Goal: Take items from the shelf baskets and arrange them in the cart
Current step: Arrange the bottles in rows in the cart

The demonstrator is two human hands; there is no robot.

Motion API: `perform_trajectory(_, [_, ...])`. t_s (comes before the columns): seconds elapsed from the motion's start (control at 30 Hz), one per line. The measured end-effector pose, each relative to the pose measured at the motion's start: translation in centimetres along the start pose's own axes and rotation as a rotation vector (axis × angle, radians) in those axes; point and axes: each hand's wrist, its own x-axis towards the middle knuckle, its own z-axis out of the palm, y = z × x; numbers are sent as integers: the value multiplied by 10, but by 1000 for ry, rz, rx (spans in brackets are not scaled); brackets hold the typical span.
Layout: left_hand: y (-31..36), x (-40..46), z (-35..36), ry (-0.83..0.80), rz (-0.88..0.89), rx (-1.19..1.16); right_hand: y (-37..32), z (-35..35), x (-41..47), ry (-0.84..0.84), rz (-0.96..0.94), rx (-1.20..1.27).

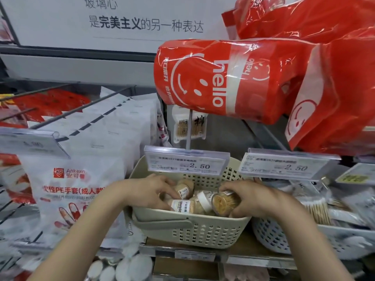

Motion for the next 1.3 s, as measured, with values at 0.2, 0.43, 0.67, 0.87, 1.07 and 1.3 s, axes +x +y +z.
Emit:
perform_trajectory(0.2, [-3,-15,1,262,6,-255,5,-10,-7,22,-105,155])
perform_trajectory(0.43, [11,-31,10,784,60,-608,-26,-9,27,58,-244,270])
perform_trajectory(0.67, [12,-27,32,1037,-1,-640,-67,10,65,-65,-371,79])
perform_trajectory(0.87, [8,-22,44,1120,-67,-672,-74,22,79,-124,-385,48])
perform_trajectory(1.07, [17,-27,53,1212,26,-779,-68,23,78,-99,-292,253])
perform_trajectory(1.3, [30,-47,64,1341,31,-716,-57,23,81,185,-97,289])
